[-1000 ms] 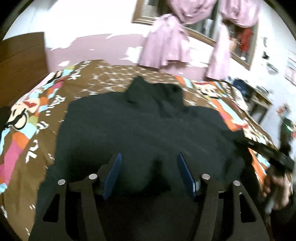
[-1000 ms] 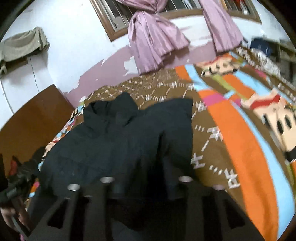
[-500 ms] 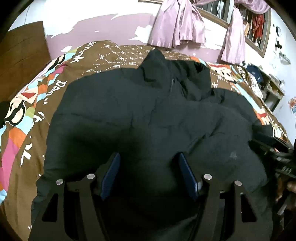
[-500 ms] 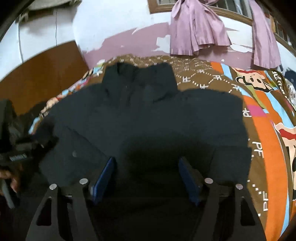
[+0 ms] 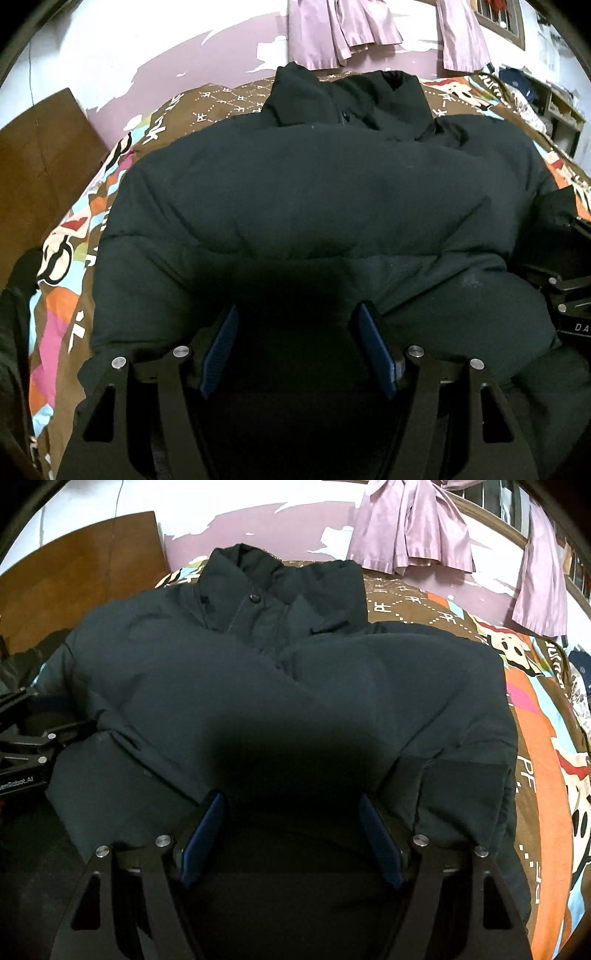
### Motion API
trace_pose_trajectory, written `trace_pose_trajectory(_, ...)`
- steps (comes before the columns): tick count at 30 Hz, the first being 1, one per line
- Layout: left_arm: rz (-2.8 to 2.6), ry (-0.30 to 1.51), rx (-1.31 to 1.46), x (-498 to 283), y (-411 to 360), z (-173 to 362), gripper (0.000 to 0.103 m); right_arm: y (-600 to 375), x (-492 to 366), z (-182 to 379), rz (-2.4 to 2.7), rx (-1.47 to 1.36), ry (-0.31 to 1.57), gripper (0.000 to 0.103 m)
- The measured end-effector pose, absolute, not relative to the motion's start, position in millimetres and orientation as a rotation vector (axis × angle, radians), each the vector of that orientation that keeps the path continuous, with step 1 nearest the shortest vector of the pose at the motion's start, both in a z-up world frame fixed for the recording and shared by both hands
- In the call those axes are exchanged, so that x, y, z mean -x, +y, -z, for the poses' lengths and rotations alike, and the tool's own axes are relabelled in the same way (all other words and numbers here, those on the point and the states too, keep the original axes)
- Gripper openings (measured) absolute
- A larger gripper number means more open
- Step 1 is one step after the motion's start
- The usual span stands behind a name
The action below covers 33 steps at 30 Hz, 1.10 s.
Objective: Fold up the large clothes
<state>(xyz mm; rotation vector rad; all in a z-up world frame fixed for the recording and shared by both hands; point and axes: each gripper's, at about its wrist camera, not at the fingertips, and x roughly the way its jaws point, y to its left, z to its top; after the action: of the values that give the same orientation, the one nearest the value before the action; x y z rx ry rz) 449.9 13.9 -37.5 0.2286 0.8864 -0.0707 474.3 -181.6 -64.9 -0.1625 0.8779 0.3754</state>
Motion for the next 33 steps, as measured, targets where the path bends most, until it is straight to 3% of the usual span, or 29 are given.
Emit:
trace_pose_trajectory(7, 0.075, 0.864, -0.22, -448.1, 16.3, 35.8, 0.061, -183.8, -469.9, 60.7, -0.38, 0.15, 0.849, 0.074)
trace_pose_trajectory(9, 0.108, 0.875, -0.173, -448.9, 21.9, 28.8, 0.069, -188.7, -465.5, 52.9, -0.396, 0.124, 0.828, 0.077)
trace_pose_trajectory(12, 0.13, 0.894, -0.073, -447.5, 28.3, 13.2, 0.079, -199.4, -451.7, 34.0, -0.391, 0.091, 0.764, 0.091)
trace_pose_trajectory(17, 0.094, 0.92, 0.096, -432.8, 38.4, -25.2, 0.08, -212.1, -434.6, -10.1, -0.398, 0.043, 0.723, 0.092)
trace_pose_trajectory(19, 0.08, 0.915, 0.115, -422.1, 37.5, -47.7, 0.085, -218.3, -427.4, -33.8, -0.409, 0.01, 0.714, 0.097)
trace_pose_trajectory(21, 0.064, 0.894, 0.115, -409.9, 34.0, -74.5, 0.097, -224.9, -419.2, -61.2, -0.417, -0.022, 0.706, 0.1)
trace_pose_trajectory(33, 0.059, 0.776, 0.235, -330.7, 8.3, -250.8, 0.101, -253.5, -368.4, -210.7, -0.444, -0.094, 0.813, 0.103)
